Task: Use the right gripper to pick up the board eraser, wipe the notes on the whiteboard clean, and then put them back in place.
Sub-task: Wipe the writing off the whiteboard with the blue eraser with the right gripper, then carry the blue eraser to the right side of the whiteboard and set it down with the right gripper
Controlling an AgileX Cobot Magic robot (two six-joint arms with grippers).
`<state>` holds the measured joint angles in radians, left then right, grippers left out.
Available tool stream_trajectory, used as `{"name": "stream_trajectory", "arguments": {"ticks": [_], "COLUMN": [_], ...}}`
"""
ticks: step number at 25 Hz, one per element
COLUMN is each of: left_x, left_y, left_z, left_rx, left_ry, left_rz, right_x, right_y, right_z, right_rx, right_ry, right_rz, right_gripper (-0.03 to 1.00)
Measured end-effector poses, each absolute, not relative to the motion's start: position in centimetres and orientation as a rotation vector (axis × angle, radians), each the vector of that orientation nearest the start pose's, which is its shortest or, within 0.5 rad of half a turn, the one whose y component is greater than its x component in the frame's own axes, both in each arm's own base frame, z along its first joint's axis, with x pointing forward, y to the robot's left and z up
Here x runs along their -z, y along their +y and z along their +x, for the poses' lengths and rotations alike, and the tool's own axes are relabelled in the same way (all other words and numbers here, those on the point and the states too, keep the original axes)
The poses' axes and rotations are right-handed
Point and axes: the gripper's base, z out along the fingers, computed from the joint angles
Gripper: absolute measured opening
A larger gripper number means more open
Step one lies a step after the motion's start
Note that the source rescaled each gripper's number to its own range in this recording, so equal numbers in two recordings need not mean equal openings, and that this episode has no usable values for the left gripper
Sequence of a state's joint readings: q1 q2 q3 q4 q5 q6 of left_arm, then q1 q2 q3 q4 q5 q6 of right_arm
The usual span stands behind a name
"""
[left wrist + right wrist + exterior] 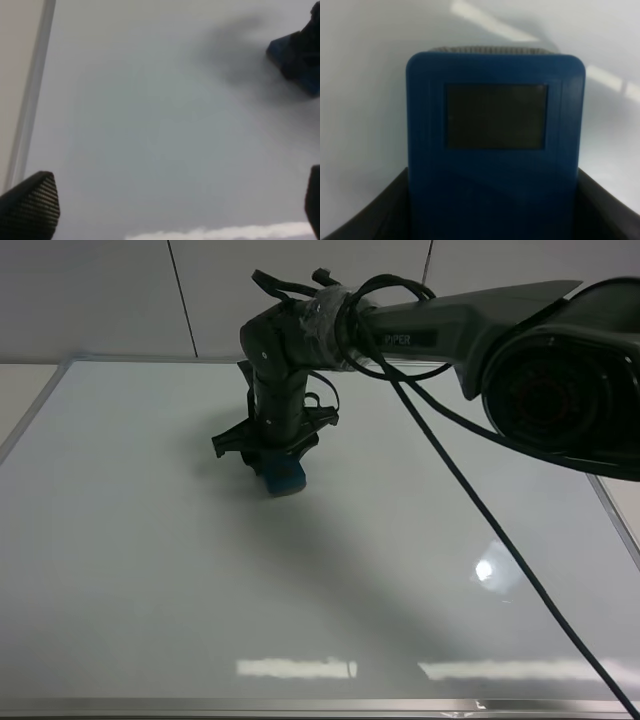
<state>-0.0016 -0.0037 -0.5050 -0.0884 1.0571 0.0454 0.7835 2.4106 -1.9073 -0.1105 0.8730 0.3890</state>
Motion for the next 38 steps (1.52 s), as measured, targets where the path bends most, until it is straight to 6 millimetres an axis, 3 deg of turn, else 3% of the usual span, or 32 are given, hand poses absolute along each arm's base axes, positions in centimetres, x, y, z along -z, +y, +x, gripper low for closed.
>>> {"name": "stream_trajectory", "arguments": {"ticks": [17,29,33,38], "left_x": [-27.9,-27.9,-27.9,-27.9], "left_y": [-0.7,-0.7,-0.7,-0.7], "left_z": [-0.6,-0.6,-0.6,-0.6], "left_rx": [0.078,0.078,0.078,0.078], "left_ry": [2.029,2.029,2.029,2.029], "left_rz": [0.052,0.052,0.052,0.051], "right_x": [-12.2,-17.4,-18.0,-19.0], "right_y": [34.3,32.6,31.7,28.8], "right_z": [36.0,35.5,34.5,31.8], "right_rx": [-0.099,0.033,0.037,0.044], "right_ry": [2.787,2.74,2.74,2.71], "right_rz": [-0.662,-0.761,-0.78,-0.779], "right_gripper": [0.04,0.04,0.04,0.04]}}
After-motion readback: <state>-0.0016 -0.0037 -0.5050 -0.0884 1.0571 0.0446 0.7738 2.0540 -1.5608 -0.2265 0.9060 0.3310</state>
